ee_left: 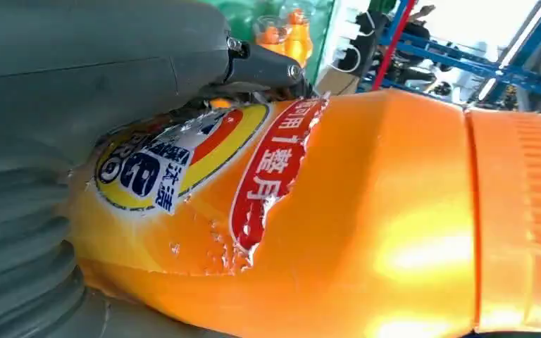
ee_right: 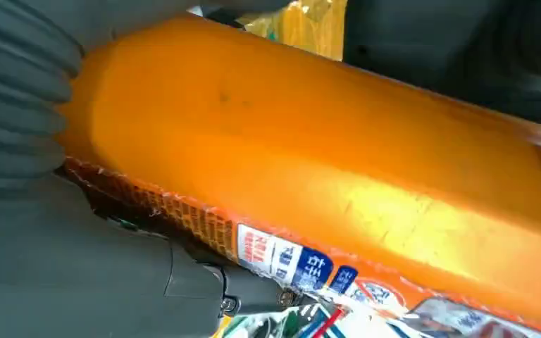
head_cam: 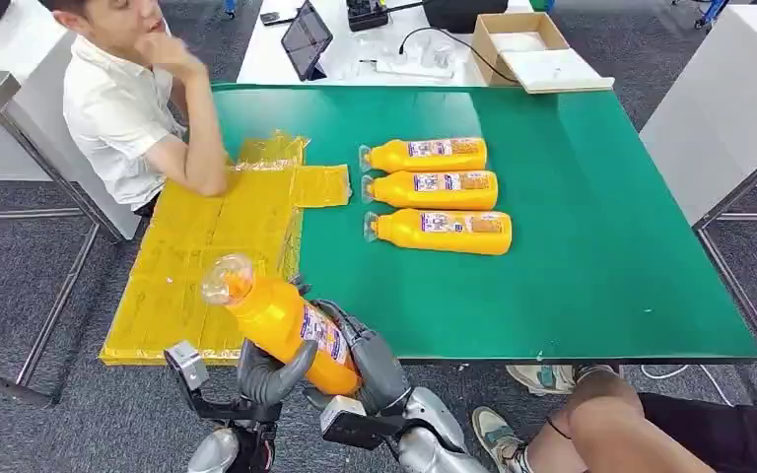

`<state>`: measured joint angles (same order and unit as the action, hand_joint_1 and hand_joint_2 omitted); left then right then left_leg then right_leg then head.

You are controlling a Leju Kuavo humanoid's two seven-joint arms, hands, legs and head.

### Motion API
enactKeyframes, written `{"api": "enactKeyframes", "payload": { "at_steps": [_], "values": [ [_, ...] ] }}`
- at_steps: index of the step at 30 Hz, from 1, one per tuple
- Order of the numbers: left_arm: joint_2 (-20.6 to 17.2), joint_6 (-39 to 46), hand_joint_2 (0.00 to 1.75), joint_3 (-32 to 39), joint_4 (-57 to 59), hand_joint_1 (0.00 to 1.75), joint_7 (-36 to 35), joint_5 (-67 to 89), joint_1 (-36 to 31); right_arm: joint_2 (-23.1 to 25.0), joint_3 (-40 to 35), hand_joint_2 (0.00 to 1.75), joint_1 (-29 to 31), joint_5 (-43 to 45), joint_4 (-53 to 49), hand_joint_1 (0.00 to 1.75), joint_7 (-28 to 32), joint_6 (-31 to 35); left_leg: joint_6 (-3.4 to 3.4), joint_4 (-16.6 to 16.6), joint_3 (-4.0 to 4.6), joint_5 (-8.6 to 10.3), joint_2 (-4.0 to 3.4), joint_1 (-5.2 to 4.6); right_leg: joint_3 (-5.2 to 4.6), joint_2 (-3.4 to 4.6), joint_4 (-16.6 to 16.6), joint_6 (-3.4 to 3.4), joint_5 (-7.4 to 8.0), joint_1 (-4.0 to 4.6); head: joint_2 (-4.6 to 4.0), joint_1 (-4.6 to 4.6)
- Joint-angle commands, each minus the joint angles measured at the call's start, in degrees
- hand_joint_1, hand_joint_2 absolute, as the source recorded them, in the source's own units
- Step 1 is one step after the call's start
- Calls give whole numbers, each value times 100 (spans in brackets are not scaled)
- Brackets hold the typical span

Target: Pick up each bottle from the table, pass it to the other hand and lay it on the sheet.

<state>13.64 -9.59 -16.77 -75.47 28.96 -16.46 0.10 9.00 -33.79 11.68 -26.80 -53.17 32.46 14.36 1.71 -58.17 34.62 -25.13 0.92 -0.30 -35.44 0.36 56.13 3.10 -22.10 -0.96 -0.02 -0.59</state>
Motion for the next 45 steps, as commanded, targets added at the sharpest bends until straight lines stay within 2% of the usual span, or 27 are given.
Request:
{"api": "enactKeyframes", "payload": {
  "at_steps": [1, 7, 8, 12, 13, 16, 21, 22, 26, 28, 30, 33, 36, 38, 41, 45],
  "values": [
    [-28, -75, 175, -41, 306, 175, 14, -47, -269, -127, -464, 0, -251, 141, -768, 0, 199, 49, -11, 3, -25, -12, -2, 4, 25, -8, -1, -14, -14, 5, 0, 2],
    [-74, 142, 175, 192, 207, 175, 26, -27, -254, -349, -314, 0, -642, 289, -1403, 0, 405, 294, -11, 2, -19, -10, 1, 5, 21, -10, -3, -13, -12, 6, 0, 2],
    [-100, 564, 175, 254, 157, 175, 100, 306, -252, -405, -184, 0, -787, 329, -1560, 0, 459, 392, -8, 4, -11, -5, 6, 2, 13, -12, -3, -9, -9, 3, 0, 0],
    [-122, 556, 175, 282, 135, 175, 102, 295, -254, -457, -155, 0, -837, 328, -1609, 0, 476, 399, -10, 5, -17, -7, 5, 4, 19, -13, -5, -11, -10, 5, 0, 0],
    [-147, 1003, 175, 285, 124, 175, 210, 674, -262, -441, -70, 0, -892, 329, -1663, 0, 513, 455, -13, 6, -25, -11, -1, 5, 25, -10, -5, -14, -13, 6, 0, 2],
    [-198, 3055, 175, 435, 162, 175, 382, 2277, -364, -490, 336, 0, -1226, 381, -2109, 0, 556, 831, -14, 6, -27, -11, 13, 7, 31, -24, -4, -17, -18, 9, 0, 0],
    [-243, 3038, 175, 486, 150, 175, 392, 2268, -396, -549, 375, 0, -1299, 377, -2279, 0, 542, 843, -8, 4, -9, -5, 4, 3, 11, -11, -3, -9, -7, 4, 0, 0],
    [-180, 3752, 175, 577, 184, 175, 445, 2800, -418, -452, 533, 0, -1352, 406, -2353, 0, 557, 1058, -13, 3, -23, -11, 5, 7, 26, -16, -3, -14, -14, 8, 0, 0],
    [-178, 4287, 175, 733, 117, 175, 470, 3205, -553, -350, 912, 0, -1501, 405, -2839, 0, 587, 1596, -10, 1, -11, -8, 0, 2, 12, -11, 2, -11, -10, 3, 0, 0],
    [-210, 4600, 175, 652, 239, 175, 419, 3646, -698, -316, 948, 0, -1506, 396, -2928, 0, 583, 1630, -13, -2, -15, -10, 5, 4, 16, -16, 5, -15, -14, 6, 0, 2],
    [-278, 4765, 175, 513, 521, 175, 101, 4189, -953, -291, 915, 0, -1478, 374, -2878, 0, 596, 1673, -9, 0, -7, -4, 7, 3, 9, -14, 1, -11, -7, 4, 0, 0],
    [-271, 4748, 175, 498, 591, 175, 54, 4211, -1046, -280, 901, 0, -1458, 366, -2842, 0, 602, 1684, -9, 3, -11, -3, 6, 2, 13, -13, -2, -10, -6, 3, 0, 0],
    [-343, 4959, 175, 475, 1077, 175, -538, 5862, -1424, -291, 861, 0, -1453, 396, -2904, 0, 702, 1700, -9, 6, -16, -2, 0, 1, 15, -8, -4, -10, -4, 2, 0, 2],
    [-422, 4959, 175, 442, 1809, 175, -1457, 7856, -1928, -296, 882, 0, -1442, 473, -2943, 0, 637, 1555, -10, 6, -16, 0, 8, 2, 17, -18, -3, -11, -5, 3, 0, 0],
    [-549, 4223, 175, 8, 2875, 175, -2021, 8278, -2698, -246, 971, 0, -1428, 565, -2986, 0, 639, 1305, -7, 4, -12, 6, 22, 0, 16, -26, -2, -9, -4, 1, 0, 0],
    [-546, 3985, 175, -176, 3955, 175, -2634, 8810, -3402, -168, 958, 0, -1393, 527, -2945, 0, 615, 1070, -12, 4, -15, 6, 9, 4, 18, -18, -2, -12, 0, 5, 0, 0]
  ]
}}
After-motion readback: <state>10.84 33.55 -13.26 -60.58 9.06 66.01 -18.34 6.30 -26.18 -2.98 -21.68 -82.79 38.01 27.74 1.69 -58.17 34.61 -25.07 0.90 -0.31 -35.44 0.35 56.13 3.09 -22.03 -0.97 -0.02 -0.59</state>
